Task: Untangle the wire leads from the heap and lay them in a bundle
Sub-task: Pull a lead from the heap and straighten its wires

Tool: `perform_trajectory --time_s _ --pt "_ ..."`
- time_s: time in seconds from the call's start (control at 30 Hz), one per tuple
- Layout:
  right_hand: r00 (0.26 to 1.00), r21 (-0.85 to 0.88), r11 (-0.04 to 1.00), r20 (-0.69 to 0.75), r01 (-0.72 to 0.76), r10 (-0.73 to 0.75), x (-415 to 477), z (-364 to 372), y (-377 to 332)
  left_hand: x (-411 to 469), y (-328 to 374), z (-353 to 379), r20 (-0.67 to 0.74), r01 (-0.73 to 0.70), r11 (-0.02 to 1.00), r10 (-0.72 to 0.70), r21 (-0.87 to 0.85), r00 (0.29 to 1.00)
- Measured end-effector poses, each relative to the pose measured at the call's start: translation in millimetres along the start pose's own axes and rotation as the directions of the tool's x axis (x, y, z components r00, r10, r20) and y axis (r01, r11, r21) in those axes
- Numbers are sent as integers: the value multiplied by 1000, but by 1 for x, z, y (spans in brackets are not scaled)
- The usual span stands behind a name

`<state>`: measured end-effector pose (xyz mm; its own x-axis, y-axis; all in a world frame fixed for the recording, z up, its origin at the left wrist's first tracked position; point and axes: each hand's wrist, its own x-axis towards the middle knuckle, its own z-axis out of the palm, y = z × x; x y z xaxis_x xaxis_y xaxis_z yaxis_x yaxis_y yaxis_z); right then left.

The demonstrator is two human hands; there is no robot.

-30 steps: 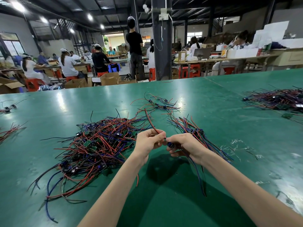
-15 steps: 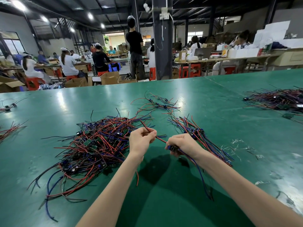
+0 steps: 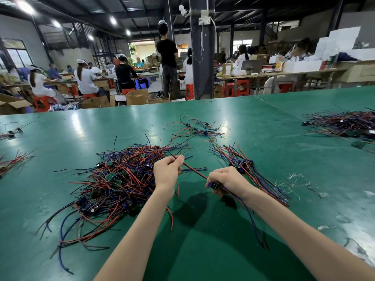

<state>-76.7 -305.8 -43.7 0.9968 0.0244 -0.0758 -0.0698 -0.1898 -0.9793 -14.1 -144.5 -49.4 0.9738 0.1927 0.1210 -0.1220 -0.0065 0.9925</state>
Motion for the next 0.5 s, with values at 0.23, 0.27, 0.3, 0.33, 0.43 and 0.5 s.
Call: perform_trajectory --time_s 0.23,0.27,0.3,0.33,0.43,0.5 --pt "1000 -25 1000 -3 -16 16 2 -3 3 0 10 -1 193 376 816 -323 -439 926" --pt "1000 -34 999 -1 -15 15 2 -2 3 0 10 -2 218 398 796 -334 -456 917" --pt "1000 -41 999 1 -15 15 2 -2 4 0 9 -3 237 411 782 -337 -468 911" --pt "1000 -44 999 4 -17 17 3 -1 4 1 9 -4 249 417 774 -336 -475 908" --pt "1000 -46 999 9 -18 19 3 -3 5 2 8 -4 250 412 772 -329 -484 911" --pt "1000 -46 999 11 -16 16 3 -4 5 4 8 -6 220 396 777 -330 -489 918"
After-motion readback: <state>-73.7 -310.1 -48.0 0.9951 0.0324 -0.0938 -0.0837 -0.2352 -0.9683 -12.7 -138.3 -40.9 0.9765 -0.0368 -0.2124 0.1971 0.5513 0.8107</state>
